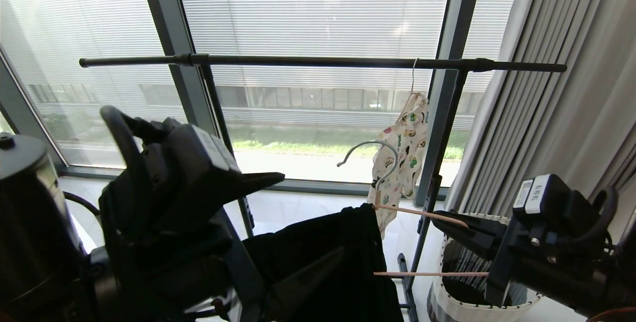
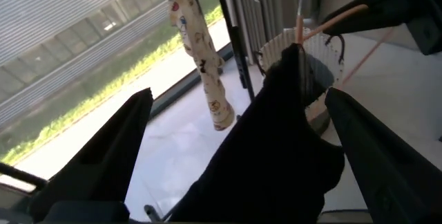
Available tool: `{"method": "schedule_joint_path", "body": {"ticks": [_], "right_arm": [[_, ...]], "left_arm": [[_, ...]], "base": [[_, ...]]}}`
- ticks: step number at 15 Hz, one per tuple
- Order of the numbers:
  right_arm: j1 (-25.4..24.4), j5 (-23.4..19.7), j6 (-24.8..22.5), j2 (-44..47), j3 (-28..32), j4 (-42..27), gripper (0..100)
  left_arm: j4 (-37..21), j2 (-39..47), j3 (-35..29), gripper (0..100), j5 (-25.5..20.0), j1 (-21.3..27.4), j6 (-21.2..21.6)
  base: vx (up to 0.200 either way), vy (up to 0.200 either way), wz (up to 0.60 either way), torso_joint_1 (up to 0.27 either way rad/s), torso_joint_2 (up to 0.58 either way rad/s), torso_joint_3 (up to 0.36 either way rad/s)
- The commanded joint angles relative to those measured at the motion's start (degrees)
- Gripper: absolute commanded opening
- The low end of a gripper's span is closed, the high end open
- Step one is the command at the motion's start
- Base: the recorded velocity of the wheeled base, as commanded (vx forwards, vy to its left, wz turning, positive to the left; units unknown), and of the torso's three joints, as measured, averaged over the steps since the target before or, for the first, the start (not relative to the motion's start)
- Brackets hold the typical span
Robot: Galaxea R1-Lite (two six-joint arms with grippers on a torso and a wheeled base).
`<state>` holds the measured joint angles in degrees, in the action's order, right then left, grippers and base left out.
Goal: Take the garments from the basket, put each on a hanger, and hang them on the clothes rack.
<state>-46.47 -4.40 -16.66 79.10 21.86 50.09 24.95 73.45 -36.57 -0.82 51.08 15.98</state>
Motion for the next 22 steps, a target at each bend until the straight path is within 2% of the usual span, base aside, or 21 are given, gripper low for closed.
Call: {"method": "schedule_joint_path", "body": {"ticks": [1,6,12,16,17,22], "right_arm": [[0.24,-0.26,-0.65,-2.82,-1.55,0.01,0],[-0.38,-1.4,-4.17,-7.56,-6.04,-0.26,0],[-5.91,-1.05,-5.57,-6.42,-5.16,-0.26,0],[-6.79,-1.05,-5.57,-6.07,-4.63,-0.26,0],[-6.79,-0.96,-5.57,-6.07,-4.63,-0.26,0],[-7.23,-0.96,-5.75,-6.07,-4.63,-0.26,0]], "left_arm": [[-0.08,-2.34,2.91,100,-3.93,-1.16,0.1],[-1.66,3.1,3.09,100,-4.37,-1.42,0.1],[-1.58,9.34,2.12,100,-4.28,1.13,0.01],[-1.58,9.52,2.29,100,-4.28,1.13,0.01],[-1.58,9.52,2.29,0,-4.28,1.13,0.01],[-1.58,9.43,2.21,0,-4.37,1.13,0.01]], "base": [[0.0,0.0,0.0,0.0,0.0,0.0],[0.0,0.0,0.0,0.0,0.0,0.0],[0.0,0.0,0.0,0.0,0.0,0.0],[0.0,0.0,0.0,0.0,0.0,0.0],[0.0,0.0,0.0,0.0,0.0,0.0],[0.0,0.0,0.0,0.0,0.0,0.0]]}}
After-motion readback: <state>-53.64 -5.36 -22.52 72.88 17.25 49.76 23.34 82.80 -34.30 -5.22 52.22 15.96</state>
